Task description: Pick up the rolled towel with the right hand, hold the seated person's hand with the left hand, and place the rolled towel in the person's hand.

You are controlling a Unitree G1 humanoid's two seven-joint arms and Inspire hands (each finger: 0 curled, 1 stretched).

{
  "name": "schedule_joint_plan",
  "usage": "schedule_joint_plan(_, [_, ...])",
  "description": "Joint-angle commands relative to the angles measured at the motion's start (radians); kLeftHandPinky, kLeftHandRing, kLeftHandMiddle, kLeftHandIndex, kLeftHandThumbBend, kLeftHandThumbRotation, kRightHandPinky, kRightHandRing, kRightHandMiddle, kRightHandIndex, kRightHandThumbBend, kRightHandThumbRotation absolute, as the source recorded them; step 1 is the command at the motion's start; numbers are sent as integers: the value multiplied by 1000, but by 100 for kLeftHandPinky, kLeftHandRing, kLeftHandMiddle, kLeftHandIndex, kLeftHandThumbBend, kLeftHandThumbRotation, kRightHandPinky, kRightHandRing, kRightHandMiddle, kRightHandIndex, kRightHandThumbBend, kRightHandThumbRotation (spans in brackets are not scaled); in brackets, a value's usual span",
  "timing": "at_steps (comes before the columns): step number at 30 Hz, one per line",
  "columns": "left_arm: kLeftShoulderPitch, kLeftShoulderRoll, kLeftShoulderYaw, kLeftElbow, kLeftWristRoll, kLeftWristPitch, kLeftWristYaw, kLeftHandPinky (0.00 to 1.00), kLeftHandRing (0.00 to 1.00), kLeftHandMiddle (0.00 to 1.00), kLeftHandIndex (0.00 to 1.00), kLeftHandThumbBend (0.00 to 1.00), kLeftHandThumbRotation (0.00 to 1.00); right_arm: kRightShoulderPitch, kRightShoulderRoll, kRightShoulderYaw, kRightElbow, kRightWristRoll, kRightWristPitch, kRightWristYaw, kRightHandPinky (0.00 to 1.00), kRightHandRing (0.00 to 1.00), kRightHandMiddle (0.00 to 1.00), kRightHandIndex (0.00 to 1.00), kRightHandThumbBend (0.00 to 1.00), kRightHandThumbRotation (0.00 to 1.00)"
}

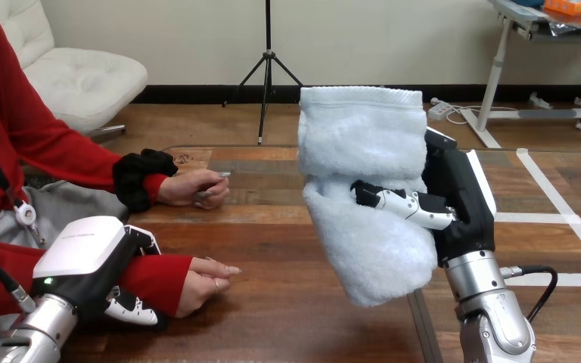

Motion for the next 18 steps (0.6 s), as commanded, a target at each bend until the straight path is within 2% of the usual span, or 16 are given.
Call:
schedule_joint_plan(1, [-10,6,5,-34,2,2,15,39,41,45,46,91,0,-50,5,4,-40,2,-17,-5,33,36,42,42,75,0])
schedule_joint_plan(6, [-5,6,11,-46,-5,2,15,39,40,44,46,91,0,-51,8,4,-39,7,-12,-3,34,37,42,42,75,0])
schedule_joint_plan(18, [12,6,26,-91,-23,11,-1,37,40,43,44,91,0,-60,9,5,-16,-8,-39,-3,32,36,42,42,75,0])
